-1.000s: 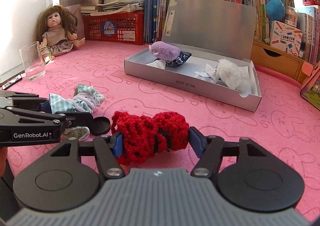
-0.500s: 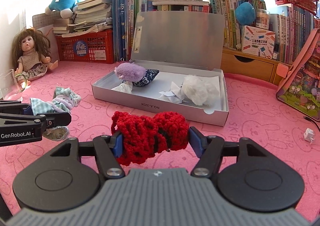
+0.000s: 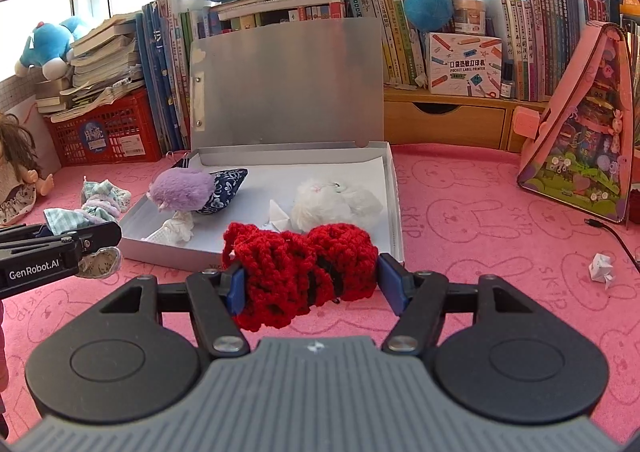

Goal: Organize objects
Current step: 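Carry the gingham doll and red knitted item with both tools into the box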

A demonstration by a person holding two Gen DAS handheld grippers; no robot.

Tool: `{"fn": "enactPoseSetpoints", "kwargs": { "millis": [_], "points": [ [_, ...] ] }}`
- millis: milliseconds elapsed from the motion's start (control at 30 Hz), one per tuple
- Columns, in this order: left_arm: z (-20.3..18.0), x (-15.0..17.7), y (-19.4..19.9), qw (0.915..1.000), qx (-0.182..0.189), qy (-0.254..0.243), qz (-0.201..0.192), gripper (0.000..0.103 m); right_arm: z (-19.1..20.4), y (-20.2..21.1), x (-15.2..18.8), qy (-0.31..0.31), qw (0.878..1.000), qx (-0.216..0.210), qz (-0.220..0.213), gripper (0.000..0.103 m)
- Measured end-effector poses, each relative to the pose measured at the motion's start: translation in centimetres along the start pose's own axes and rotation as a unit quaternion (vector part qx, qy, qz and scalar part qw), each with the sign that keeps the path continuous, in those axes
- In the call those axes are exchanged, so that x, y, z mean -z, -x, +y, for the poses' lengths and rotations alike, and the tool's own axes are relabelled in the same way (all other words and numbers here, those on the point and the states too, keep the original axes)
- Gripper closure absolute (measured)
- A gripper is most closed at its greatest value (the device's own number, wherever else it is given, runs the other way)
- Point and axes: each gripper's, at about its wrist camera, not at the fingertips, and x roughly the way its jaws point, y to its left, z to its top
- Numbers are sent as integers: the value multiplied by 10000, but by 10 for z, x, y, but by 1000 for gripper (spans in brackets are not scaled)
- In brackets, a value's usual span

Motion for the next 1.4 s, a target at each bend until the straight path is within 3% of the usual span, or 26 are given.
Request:
{"fn": "enactPoseSetpoints", "kwargs": {
  "millis": [267, 633, 1400],
  "points": [
    [0, -11, -44, 9999, 70, -75, 140, 60, -13, -37, -13, -351, 9990, 106, 254, 36],
    [-6, -14, -84, 9989, 197, -304, 302, 60, -5, -77, -22, -188, 9988, 40, 452, 38],
    [22, -31, -147, 9977, -237, -296, 570, 60, -8, -132, -44, -343, 9984, 12, 447, 38]
  ]
}}
